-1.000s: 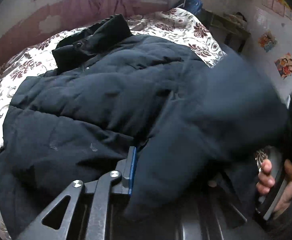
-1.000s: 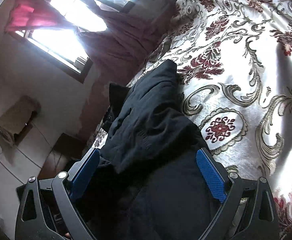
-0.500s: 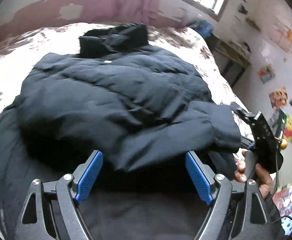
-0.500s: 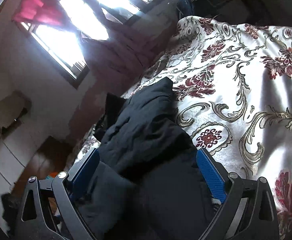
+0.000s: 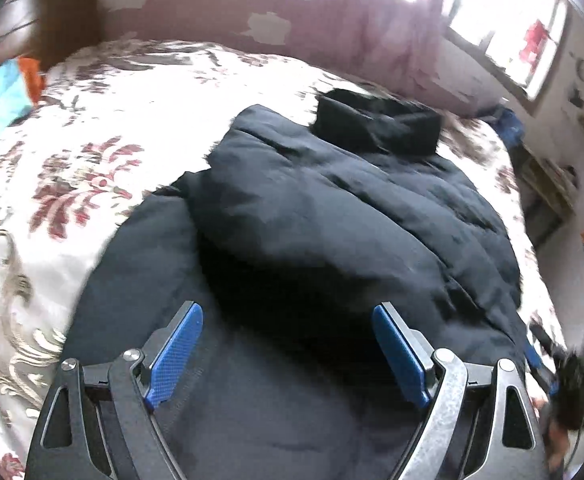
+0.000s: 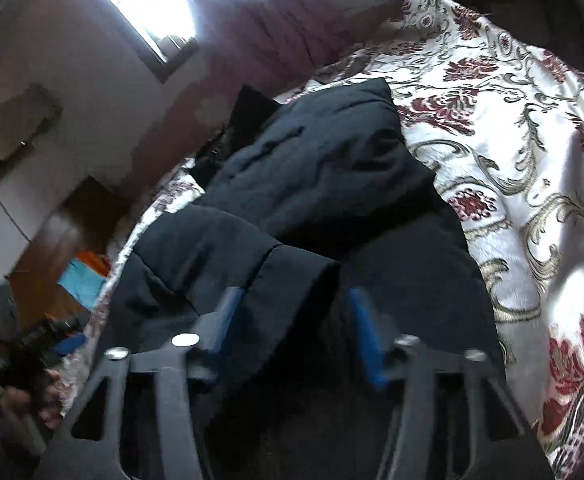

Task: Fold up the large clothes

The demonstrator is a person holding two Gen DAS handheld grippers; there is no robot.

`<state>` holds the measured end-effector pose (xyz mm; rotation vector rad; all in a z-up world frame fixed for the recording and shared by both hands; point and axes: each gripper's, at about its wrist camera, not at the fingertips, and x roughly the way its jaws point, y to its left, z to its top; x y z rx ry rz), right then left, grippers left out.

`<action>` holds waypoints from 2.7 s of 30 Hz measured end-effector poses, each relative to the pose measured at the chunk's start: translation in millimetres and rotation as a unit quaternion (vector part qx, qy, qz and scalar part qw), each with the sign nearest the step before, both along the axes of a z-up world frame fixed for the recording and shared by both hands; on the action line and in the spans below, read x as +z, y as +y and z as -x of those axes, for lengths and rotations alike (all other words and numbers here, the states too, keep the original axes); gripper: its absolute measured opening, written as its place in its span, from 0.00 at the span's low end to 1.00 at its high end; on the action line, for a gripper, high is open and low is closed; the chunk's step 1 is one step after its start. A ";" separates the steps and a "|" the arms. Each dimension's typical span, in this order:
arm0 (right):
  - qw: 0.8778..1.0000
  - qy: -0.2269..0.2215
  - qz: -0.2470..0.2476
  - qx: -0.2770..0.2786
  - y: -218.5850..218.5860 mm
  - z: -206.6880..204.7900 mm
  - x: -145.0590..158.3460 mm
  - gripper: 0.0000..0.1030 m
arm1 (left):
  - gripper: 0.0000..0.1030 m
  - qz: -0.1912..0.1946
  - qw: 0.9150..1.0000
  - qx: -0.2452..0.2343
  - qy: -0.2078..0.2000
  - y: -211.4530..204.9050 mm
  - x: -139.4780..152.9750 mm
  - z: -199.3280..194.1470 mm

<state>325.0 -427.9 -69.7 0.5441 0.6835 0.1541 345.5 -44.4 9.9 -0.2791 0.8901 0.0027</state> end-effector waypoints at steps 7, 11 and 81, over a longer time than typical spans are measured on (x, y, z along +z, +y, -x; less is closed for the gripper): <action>0.999 -0.038 -0.007 -0.016 -13.4 -1.9 9.8 0.04 | 0.83 -0.020 0.999 0.045 -0.005 14.5 9.7 -13.0; 0.992 -0.099 0.075 -0.014 -6.9 -3.6 45.1 0.03 | 0.83 -0.040 0.999 0.035 -0.010 11.9 10.1 -19.0; 0.968 -0.135 0.207 -0.034 10.1 102.1 74.6 0.98 | 1.00 0.103 0.991 0.044 0.074 4.2 41.5 61.7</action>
